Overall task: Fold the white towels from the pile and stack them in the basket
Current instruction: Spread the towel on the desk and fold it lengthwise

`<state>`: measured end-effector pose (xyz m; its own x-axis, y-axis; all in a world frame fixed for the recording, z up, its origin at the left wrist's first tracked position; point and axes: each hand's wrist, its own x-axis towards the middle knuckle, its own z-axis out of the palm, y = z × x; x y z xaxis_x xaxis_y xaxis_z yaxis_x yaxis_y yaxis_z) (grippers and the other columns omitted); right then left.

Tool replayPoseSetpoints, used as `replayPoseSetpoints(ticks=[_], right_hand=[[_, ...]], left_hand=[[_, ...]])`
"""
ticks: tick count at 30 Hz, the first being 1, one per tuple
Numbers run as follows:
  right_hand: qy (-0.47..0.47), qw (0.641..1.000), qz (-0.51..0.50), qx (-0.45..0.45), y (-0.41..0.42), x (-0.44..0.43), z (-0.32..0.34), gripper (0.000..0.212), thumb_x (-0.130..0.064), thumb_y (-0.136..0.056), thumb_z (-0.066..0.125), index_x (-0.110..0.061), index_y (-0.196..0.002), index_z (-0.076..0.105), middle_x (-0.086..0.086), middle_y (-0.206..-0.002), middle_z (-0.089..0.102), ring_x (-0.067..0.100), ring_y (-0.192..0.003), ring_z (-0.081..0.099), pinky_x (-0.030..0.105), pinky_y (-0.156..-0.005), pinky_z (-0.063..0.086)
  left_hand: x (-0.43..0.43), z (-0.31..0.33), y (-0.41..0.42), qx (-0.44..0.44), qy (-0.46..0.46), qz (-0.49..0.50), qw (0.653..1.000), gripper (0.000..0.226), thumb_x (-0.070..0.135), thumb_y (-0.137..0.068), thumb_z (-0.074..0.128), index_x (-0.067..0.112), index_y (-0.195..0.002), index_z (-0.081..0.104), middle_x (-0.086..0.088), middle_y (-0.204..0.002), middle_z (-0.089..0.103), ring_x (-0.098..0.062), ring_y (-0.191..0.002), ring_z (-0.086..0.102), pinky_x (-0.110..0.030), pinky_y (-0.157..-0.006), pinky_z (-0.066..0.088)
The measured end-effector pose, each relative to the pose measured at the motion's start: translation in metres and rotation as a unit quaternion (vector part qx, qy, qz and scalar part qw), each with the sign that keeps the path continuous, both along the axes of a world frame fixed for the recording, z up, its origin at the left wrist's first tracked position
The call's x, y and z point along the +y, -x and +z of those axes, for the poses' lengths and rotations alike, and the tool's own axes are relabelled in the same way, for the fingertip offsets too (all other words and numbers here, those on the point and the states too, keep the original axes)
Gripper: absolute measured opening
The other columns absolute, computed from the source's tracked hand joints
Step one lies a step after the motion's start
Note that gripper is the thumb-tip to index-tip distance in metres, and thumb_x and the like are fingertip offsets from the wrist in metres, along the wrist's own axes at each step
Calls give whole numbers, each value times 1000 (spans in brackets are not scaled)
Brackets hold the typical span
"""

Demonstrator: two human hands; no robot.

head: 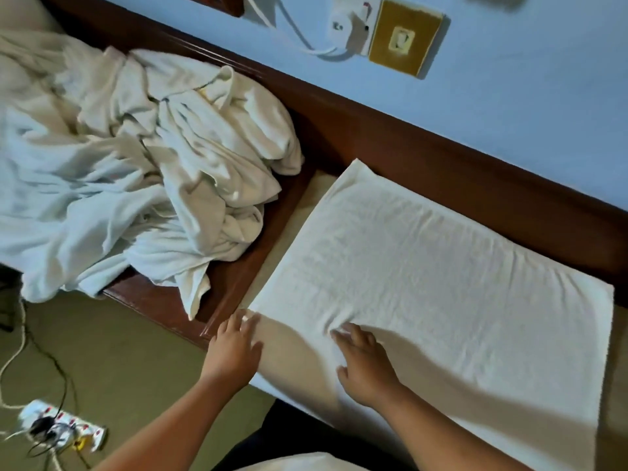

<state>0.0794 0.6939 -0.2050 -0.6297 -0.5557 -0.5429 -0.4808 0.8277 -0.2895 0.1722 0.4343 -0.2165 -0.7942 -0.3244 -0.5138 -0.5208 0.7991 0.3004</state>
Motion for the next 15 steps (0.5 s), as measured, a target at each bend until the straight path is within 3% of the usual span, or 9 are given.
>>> replayPoseSetpoints(ticks=[4, 8, 12, 15], right_hand=[[-8, 997, 76, -7, 16, -48, 2, 71, -32, -93, 52, -31, -156, 20, 0, -162, 13, 28, -144, 21, 40, -111, 31], [-12, 991, 133, -1, 36, -85, 1, 67, -33, -94, 53, -31, -154, 25, 1, -162, 15, 30, -142, 26, 41, -111, 33], [-31, 983, 172, 61, 64, -122, -2, 67, -17, -89, 51, -31, -152, 31, 3, -156, 24, 30, -134, 37, 40, -103, 41], [-58, 971, 199, 120, 88, -153, -1, 77, -10, -84, 58, -25, -153, 27, 9, -156, 23, 32, -137, 35, 42, -103, 42]], left_hand=[[-13, -5, 7, 14, -24, 26, 999, 59, 38, -95, 59, 21, -149, 42, -2, -148, 38, -27, -132, 41, -41, -107, 41], [-12, -14, 16, 18, -38, 79, 996, 75, 43, -91, 66, 15, -152, 33, -6, -144, 40, -29, -131, 42, -42, -107, 40], [-4, -17, 32, 24, -54, 158, 986, 76, 45, -89, 69, 19, -151, 32, -4, -143, 37, -28, -132, 40, -42, -106, 37], [4, -20, 45, 33, -58, 197, 978, 68, 40, -89, 70, 20, -146, 38, -3, -139, 40, -27, -129, 42, -43, -103, 37]])
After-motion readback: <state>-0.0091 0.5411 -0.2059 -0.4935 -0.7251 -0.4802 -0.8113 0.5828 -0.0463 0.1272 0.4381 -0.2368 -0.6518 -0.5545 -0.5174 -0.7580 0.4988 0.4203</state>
